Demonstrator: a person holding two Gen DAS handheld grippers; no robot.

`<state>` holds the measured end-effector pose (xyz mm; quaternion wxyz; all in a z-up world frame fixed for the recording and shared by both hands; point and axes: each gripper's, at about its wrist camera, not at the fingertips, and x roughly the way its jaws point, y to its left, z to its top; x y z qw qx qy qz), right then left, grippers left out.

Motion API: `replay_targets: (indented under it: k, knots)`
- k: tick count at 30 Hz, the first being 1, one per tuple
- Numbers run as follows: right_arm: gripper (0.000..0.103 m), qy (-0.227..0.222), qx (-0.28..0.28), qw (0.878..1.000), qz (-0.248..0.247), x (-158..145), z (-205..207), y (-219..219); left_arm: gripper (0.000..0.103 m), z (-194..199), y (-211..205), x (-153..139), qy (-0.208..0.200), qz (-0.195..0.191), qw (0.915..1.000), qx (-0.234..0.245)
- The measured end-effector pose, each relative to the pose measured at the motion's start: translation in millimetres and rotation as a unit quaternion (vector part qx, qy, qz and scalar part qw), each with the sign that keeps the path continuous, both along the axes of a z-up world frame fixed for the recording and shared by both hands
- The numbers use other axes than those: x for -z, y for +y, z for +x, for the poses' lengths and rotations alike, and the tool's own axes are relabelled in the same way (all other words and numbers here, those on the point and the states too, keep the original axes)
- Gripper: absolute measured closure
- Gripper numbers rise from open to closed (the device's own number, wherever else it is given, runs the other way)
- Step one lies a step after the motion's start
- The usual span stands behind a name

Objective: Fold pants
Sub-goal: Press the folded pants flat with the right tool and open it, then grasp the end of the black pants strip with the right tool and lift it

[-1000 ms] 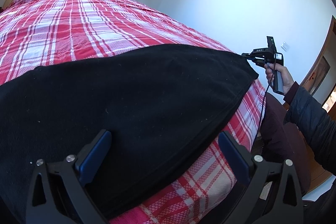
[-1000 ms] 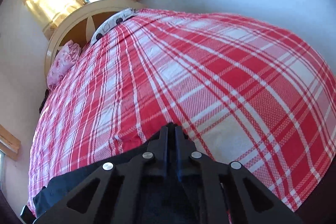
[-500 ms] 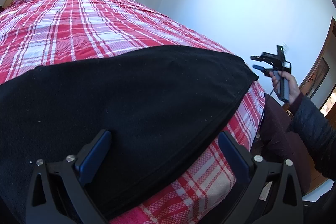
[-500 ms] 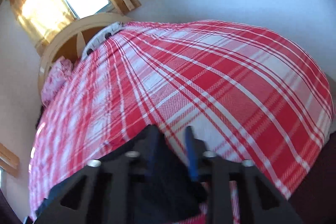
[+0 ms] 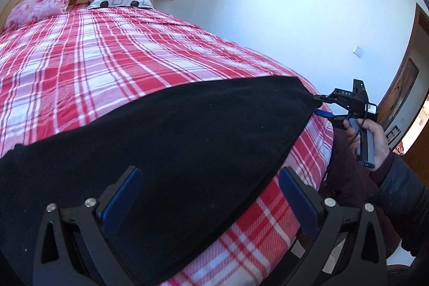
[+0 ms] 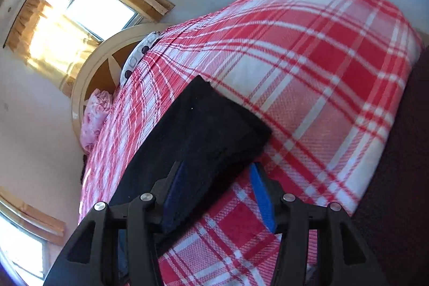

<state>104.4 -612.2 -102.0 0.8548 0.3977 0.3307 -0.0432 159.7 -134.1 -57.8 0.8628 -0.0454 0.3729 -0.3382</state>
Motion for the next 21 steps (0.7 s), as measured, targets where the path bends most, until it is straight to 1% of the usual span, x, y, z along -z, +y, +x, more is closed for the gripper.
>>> replay_targets:
  k: [2, 4, 5, 8, 12, 15, 17, 18, 19, 20, 21]
  knots:
    - [0.050, -0.008, 0.004, 1.000, 0.003, 3.6, -0.9, -0.2, 0.000, 2.7, -5.8, 2.5, 0.005, 0.006, 1.0000, 0.003]
    - [0.050, -0.023, 0.006, 1.000, 0.005, 3.9, -1.9, -2.3, 0.000, 6.4, -12.3, 9.7, 0.019, 0.012, 0.9997, 0.005]
    - [0.050, -0.029, 0.006, 1.000, 0.007, 5.1, -1.8, -3.6, 0.000, 4.2, -14.0, 10.8, 0.014, 0.016, 0.9998, 0.003]
    - [0.050, -0.051, 0.011, 0.998, 0.029, 9.8, -3.6, -9.0, 0.000, -1.4, -20.6, 11.7, -0.008, 0.042, 0.9991, 0.002]
    - [0.050, -0.089, 0.018, 0.993, 0.073, 21.6, -8.7, -17.4, 0.000, -3.0, -23.9, 13.4, -0.016, 0.056, 0.9983, 0.000]
    - [0.051, -0.099, 0.028, 0.990, 0.101, 24.4, -8.2, -23.5, 0.000, -3.6, -26.7, 13.8, -0.019, 0.058, 0.9981, -0.004]
    - [0.052, -0.100, 0.038, 0.988, 0.112, 26.5, -6.9, -25.8, 0.000, -4.8, -28.8, 14.0, -0.023, 0.066, 0.9976, -0.006]
    - [0.053, -0.101, 0.041, 0.988, 0.110, 26.1, -6.7, -25.2, 0.000, -5.6, -29.4, 14.3, -0.023, 0.068, 0.9974, -0.006]
    - [0.054, -0.100, 0.042, 0.989, 0.105, 25.2, -7.0, -24.0, 0.000, -6.2, -29.4, 14.3, -0.024, 0.068, 0.9974, -0.007]
    - [0.058, -0.100, 0.042, 0.989, 0.105, 25.2, -7.0, -24.0, 0.000, -6.8, -28.8, 13.9, -0.022, 0.066, 0.9976, -0.007]
    - [0.069, -0.097, 0.042, 0.990, 0.095, 24.0, -6.3, -22.1, 0.000, -6.9, -27.9, 13.7, -0.021, 0.063, 0.9978, -0.007]
